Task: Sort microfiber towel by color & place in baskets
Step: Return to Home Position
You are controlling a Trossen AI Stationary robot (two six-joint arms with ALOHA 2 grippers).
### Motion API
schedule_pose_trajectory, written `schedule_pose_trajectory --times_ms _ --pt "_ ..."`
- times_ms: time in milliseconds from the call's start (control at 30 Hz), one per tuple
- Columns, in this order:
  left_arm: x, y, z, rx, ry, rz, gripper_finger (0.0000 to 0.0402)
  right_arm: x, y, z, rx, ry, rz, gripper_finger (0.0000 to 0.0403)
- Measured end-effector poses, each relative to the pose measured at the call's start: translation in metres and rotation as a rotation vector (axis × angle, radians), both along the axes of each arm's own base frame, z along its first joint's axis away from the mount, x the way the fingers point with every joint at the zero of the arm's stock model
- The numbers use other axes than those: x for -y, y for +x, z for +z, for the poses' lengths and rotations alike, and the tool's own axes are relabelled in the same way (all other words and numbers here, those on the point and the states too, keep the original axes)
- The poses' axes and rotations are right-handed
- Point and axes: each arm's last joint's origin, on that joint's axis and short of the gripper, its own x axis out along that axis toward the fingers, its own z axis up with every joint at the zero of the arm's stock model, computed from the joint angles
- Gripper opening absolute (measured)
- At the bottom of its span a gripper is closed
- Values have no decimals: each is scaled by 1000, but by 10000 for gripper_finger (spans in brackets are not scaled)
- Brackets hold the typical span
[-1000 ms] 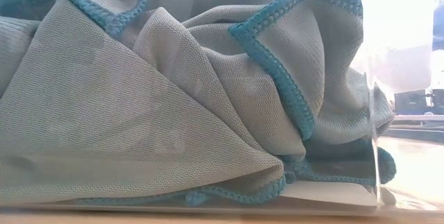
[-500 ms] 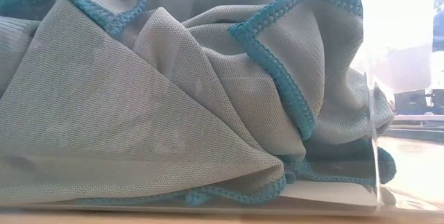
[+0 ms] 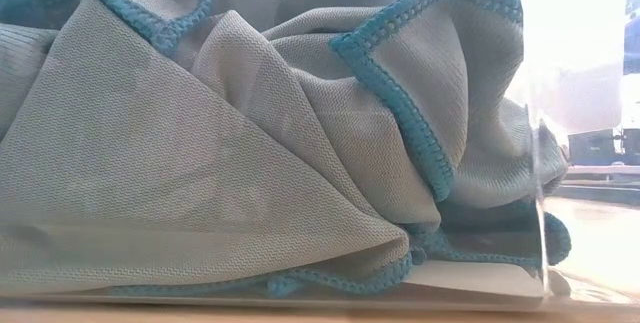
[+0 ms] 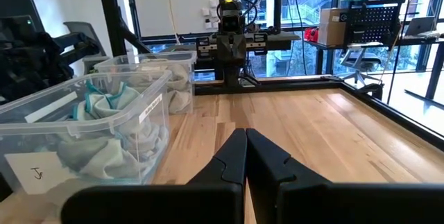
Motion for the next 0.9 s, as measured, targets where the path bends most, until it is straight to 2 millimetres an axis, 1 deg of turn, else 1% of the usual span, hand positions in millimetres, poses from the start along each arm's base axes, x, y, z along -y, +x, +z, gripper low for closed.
schedule_pose_trajectory --times_ms 267,433,900 --pt "0 0 0 0 0 0 0 0 0 0 2 -37 5 0" --pt "0 0 0 0 0 0 0 1 0 0 -5 24 -28 0" --pt "0 0 0 0 0 0 0 1 0 0 -5 27 -39 0"
